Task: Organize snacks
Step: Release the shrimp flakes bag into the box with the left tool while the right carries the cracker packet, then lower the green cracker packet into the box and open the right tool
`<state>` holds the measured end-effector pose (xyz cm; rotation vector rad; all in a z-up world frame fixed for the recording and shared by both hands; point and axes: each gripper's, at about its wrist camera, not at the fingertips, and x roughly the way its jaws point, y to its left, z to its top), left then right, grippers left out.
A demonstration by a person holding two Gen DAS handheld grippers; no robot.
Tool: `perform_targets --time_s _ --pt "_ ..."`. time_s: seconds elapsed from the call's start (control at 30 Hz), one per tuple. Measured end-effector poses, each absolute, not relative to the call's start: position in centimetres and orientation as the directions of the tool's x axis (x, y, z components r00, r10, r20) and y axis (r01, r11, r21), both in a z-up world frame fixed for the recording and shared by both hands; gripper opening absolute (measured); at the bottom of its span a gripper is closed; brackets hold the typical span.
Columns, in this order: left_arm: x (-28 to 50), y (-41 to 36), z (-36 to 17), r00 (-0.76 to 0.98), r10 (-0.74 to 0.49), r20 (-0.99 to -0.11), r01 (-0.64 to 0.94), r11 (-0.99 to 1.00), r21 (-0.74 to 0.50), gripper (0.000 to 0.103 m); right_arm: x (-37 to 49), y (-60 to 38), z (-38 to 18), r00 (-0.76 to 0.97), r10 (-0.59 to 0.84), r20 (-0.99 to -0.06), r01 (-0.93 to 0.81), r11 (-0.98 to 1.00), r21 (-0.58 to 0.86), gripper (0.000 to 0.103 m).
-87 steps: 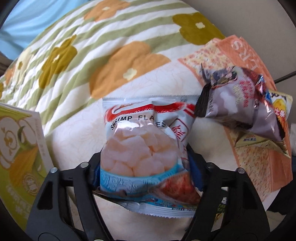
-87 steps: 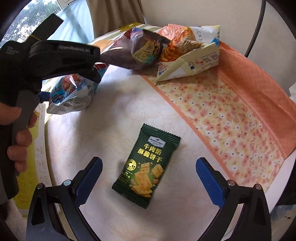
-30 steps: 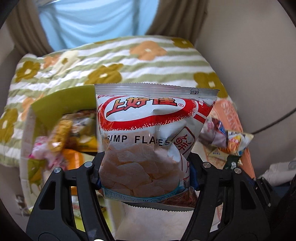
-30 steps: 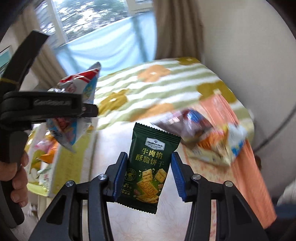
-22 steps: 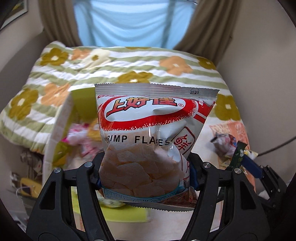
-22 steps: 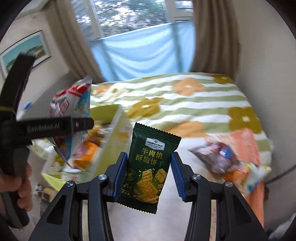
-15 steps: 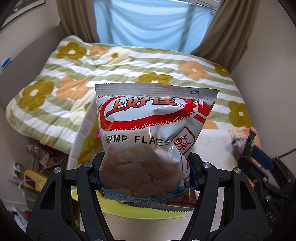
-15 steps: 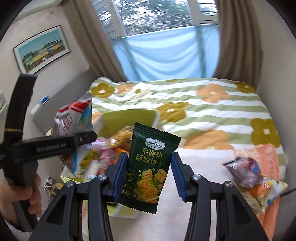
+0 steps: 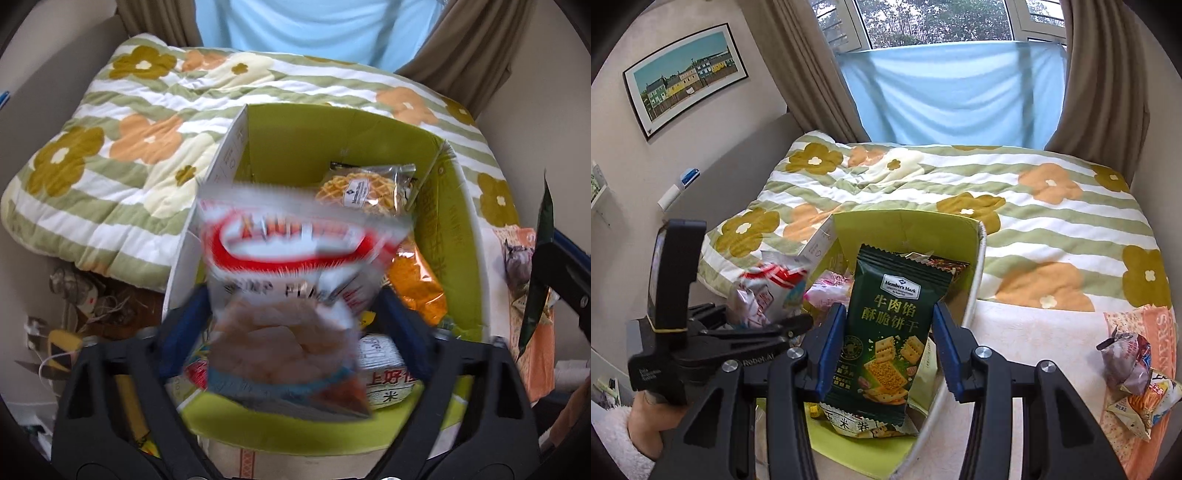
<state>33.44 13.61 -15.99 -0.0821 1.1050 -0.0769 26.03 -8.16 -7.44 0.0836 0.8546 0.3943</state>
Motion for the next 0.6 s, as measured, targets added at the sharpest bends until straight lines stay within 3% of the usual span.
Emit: perform_targets --time_s 0.5,0.57,0.6 --pt "29.2 17.6 -14.6 0.514 -0.17 -0.841 0.095 0.985 -0.142 0.103 27.4 -3.8 -9.6 0.56 0.355 -0.749 -0.313 0.927 0.206 0.044" --pt "28.8 18.1 -14.1 0.524 -0.171 -0.834 0.094 0.985 -0.143 0.103 27.5 -3.2 -9.8 0.562 0.341 -0.753 -0.302 0.933 0.196 0.046" --pt "28.6 18.4 -14.1 0.526 -0.173 -0.833 0.092 0.985 -0.147 0.103 27.6 -3.0 -9.9 0.559 0.339 -0.757 -0.301 0.933 0.196 0.054"
